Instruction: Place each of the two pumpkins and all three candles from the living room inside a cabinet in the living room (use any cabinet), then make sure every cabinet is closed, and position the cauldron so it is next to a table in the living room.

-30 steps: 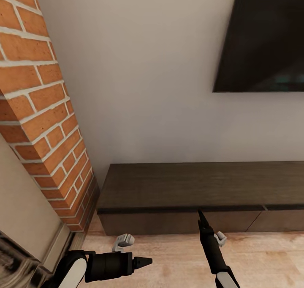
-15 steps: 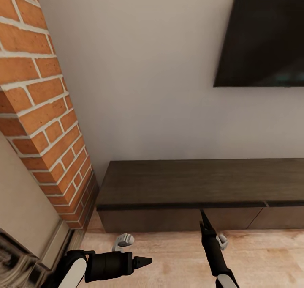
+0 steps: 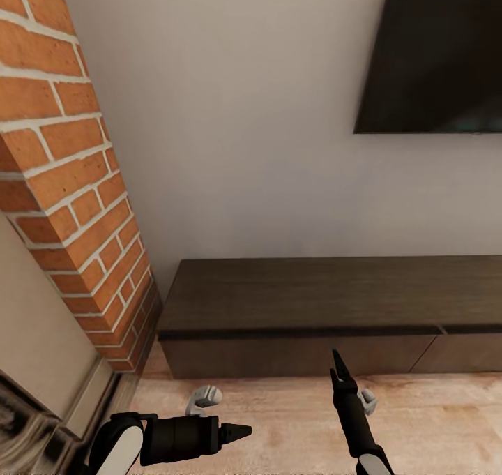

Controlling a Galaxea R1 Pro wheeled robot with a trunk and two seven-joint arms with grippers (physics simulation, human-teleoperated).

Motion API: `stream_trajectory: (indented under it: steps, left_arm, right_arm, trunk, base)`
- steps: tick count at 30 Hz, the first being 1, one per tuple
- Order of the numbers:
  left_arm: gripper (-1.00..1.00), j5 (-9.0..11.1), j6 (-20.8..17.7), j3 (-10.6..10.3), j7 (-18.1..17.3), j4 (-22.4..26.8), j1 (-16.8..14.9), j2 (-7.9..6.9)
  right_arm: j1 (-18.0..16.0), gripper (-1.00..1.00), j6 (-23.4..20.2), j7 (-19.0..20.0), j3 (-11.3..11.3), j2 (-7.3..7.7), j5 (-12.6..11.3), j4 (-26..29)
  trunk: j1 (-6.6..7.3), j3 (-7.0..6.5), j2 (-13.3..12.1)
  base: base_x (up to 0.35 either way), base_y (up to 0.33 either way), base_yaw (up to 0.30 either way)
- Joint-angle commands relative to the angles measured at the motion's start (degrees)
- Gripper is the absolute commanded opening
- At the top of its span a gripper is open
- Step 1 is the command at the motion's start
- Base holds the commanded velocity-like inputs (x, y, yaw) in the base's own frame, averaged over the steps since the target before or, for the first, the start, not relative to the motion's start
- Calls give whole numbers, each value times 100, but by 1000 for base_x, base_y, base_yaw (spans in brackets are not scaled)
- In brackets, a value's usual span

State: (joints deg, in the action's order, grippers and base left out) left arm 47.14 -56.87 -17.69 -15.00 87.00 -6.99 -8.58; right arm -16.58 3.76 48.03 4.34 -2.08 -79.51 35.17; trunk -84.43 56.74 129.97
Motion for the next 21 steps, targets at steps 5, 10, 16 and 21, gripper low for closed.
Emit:
stream_trajectory:
  steps: [5,10,16,21]
  left_arm:
    - [100,-40,-9,-6,-42,1,-4,-3]
    - [100,-38,-9,-7,-43,1,-4,-3]
    - [100,-40,-9,-7,-45,1,-4,-3]
    - [100,-38,-9,-14,-43,1,-4,-3]
  right_arm:
    - [-4,100,2,22,5,-3,-21,-7]
    - [-4,100,2,26,5,-1,-21,-3]
    - [-4,100,2,72,-1,20,-21,-1]
    - [-4,100,-70,531,-12,35,10,5]
  trunk:
    - [-109,95,204]
    - [-219,185,404]
    - [-351,293,645]
    - [-461,382,846]
  base:
    - [0,0,0]
    - [0,0,0]
    - [0,0,0]
    - [0,0,0]
